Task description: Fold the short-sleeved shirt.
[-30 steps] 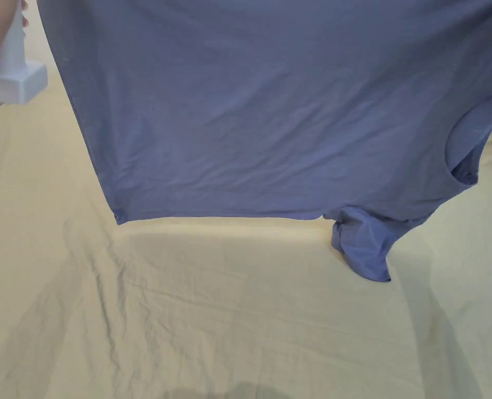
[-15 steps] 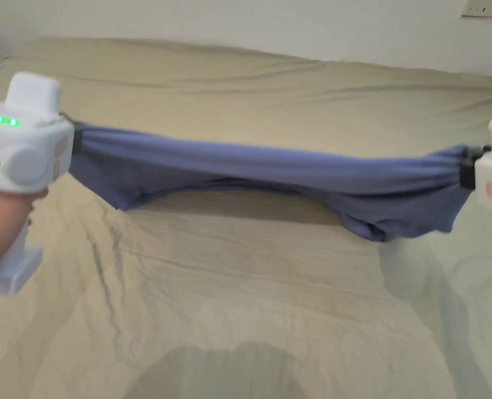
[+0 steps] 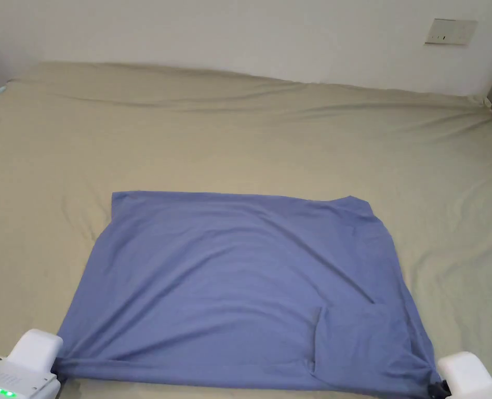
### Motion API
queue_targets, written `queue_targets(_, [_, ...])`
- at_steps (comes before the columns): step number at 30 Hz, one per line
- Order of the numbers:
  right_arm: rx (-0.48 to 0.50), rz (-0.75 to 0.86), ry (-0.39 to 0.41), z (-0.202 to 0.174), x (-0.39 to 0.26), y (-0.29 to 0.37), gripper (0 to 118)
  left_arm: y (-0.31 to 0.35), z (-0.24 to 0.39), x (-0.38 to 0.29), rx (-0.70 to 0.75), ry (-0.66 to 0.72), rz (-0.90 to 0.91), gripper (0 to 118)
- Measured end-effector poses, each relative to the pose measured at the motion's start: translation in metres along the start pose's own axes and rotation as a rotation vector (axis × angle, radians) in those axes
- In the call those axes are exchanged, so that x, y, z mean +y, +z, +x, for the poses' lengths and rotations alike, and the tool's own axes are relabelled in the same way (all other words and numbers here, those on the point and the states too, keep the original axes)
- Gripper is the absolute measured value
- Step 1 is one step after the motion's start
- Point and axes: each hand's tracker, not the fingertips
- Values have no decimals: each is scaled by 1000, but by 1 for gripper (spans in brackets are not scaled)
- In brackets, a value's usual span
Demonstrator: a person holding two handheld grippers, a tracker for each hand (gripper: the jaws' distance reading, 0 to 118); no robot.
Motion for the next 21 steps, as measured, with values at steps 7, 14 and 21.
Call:
queue_targets(7, [33, -75, -123, 1, -29, 29, 2, 20, 3, -29, -29, -27, -62, 0])
queue_targets(14, [41, -104, -200, 13, -48, 33, 2, 31, -5, -42, -64, -34, -95, 0])
queue_targets(21, [-28, -141, -117, 2, -42, 6, 69, 21, 10, -36, -56, -74, -118, 13])
